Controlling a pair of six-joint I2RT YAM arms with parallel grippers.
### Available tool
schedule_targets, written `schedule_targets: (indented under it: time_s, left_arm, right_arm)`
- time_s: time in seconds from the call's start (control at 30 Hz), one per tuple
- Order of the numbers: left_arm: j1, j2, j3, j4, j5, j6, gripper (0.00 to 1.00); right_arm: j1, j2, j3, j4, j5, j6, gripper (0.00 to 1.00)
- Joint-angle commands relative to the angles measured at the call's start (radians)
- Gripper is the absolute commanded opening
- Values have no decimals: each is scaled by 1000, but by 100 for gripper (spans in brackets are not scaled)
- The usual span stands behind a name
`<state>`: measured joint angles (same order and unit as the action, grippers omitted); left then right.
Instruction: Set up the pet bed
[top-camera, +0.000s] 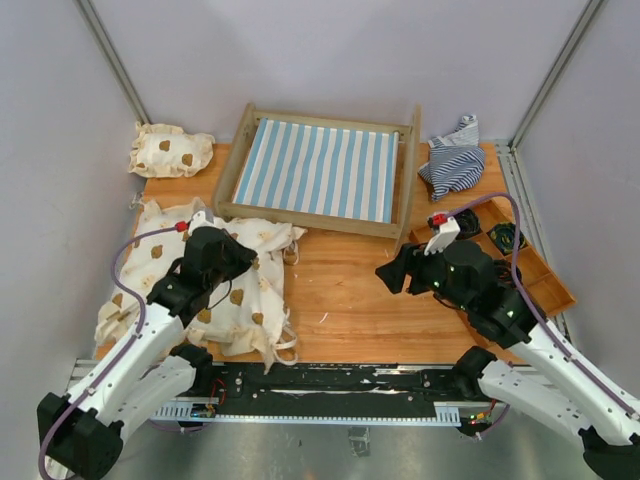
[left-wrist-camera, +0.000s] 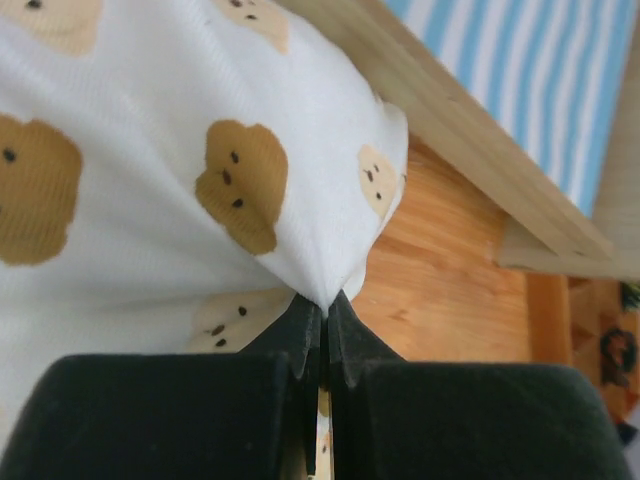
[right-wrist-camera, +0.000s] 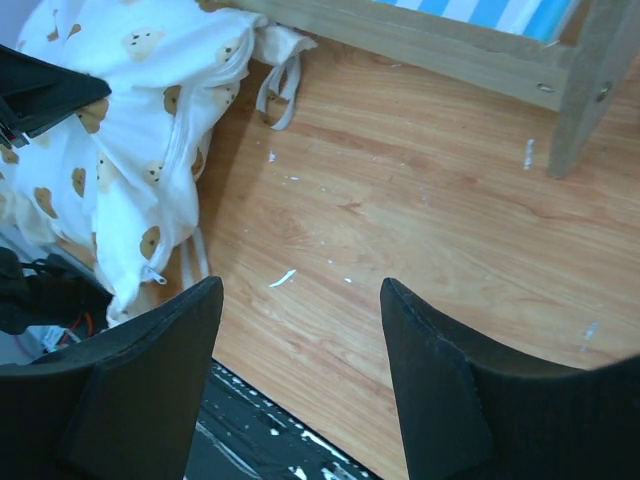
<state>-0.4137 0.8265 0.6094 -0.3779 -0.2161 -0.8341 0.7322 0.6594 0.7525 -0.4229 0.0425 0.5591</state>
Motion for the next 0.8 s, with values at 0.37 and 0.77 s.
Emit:
schedule_targets:
  time_s: [0.37,0.77]
  left_arm:
    - [0,-82,-32,520,591,-194,0]
    - [0,7,-143,646,622,-212,0]
  right_arm:
    - [65,302,51,381,-251,118,73]
    - [118,566,72,475,-318,118,71]
